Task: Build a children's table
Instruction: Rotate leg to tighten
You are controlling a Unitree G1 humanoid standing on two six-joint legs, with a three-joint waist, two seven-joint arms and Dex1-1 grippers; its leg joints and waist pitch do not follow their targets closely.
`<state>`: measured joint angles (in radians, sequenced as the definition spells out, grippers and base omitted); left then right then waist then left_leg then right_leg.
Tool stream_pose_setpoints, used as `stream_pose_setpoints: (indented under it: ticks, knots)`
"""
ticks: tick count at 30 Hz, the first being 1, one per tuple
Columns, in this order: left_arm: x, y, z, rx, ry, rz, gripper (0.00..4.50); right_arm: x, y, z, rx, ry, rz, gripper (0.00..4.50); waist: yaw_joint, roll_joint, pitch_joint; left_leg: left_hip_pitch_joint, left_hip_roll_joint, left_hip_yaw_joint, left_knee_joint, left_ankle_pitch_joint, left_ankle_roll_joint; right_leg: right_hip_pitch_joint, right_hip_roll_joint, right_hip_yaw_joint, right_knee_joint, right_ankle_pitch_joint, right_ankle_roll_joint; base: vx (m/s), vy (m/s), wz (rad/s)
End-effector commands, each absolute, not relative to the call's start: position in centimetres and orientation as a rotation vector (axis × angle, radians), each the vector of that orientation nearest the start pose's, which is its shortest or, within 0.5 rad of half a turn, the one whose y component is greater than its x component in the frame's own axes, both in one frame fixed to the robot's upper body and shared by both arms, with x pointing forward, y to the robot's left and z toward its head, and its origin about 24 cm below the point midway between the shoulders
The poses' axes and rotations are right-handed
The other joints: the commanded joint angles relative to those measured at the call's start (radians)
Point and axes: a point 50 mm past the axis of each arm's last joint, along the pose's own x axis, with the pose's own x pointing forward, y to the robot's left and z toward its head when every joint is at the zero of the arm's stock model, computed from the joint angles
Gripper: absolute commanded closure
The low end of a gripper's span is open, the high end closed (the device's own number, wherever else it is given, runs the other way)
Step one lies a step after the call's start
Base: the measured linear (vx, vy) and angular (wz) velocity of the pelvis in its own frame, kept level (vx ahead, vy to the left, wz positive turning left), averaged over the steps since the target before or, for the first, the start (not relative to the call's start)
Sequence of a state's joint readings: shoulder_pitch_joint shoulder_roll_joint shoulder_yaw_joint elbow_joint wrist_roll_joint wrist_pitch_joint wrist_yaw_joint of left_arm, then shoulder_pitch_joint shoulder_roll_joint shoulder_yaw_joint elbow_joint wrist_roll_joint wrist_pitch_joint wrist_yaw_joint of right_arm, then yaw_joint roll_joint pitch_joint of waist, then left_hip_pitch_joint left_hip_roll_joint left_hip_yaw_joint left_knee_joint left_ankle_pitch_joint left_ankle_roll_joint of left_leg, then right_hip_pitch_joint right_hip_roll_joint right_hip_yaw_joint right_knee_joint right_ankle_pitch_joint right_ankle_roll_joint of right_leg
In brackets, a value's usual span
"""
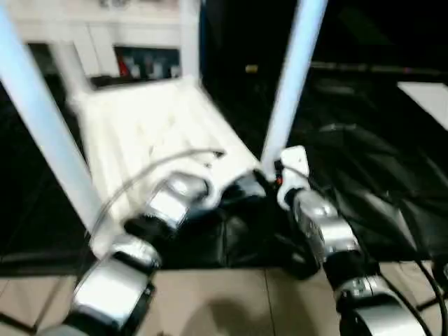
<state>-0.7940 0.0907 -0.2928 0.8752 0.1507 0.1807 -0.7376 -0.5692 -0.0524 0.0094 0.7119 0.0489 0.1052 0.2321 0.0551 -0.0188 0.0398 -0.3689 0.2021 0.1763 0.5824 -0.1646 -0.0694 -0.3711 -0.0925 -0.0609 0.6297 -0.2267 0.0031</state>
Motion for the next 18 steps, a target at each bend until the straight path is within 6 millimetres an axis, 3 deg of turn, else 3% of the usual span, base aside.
stream_pose_setpoints:
  ticks: [1,6,11,12,14,18]
  knots:
    - [34.7,6.1,4.5,0.464,0.455,-1.018,4.5,33.4,-7.8,2.6,-0.022,0.292,0.523,1.83,0.004,0.0,-0.054,0.011,0.024,-0.011,-0.076,-0.285,-0.015,0.028,-0.052,0.04,-0.098,-0.22,-0.172,0.0,0.0,0.0]
    - [34.7,7.2,4.6,0.461,0.456,-1.031,4.5,33.4,-8.4,3.0,-0.012,0.262,0.523,1.83,0.009,0.001,-0.057,0.007,0.022,-0.006,-0.071,-0.199,0.021,0.033,-0.049,0.04,-0.085,-0.068,-0.211,0.0,0.0,0.0]
    - [35.0,8.2,4.2,0.498,0.452,-1.014,4.5,33.7,-8.6,3.1,-0.004,0.237,0.51,1.83,0.005,0.004,-0.053,0.011,0.025,-0.006,-0.075,-0.232,0.011,0.03,-0.049,0.04,-0.088,-0.095,-0.219,0.0,0.0,0.0]
    - [34.9,9.0,4.2,0.502,0.463,-1.028,4.5,33.9,-9.4,3.6,0.01,0.205,0.516,1.83,0.005,0.002,-0.053,0.011,0.026,-0.006,-0.076,-0.236,0.009,0.03,-0.048,0.04,-0.089,-0.098,-0.219,0.0,0.0,0.0]
    - [34.8,9.5,4.2,0.507,0.46,-1.062,4.5,34.0,-10.1,4.1,0.03,0.172,0.526,1.27,0.005,0.0,-0.054,0.009,0.027,-0.006,-0.076,-0.238,0.013,0.032,-0.05,0.041,-0.087,-0.095,-0.219,0.0,0.0,0.0]
    - [34.4,10.4,4.4,0.523,0.462,-1.124,4.5,33.9,-11.2,5.0,0.009,0.132,0.596,0.92,0.006,0.001,-0.058,0.005,0.026,-0.005,-0.07,-0.19,0.035,0.035,-0.049,0.041,-0.078,-0.009,-0.232,0.0,0.0,0.0]
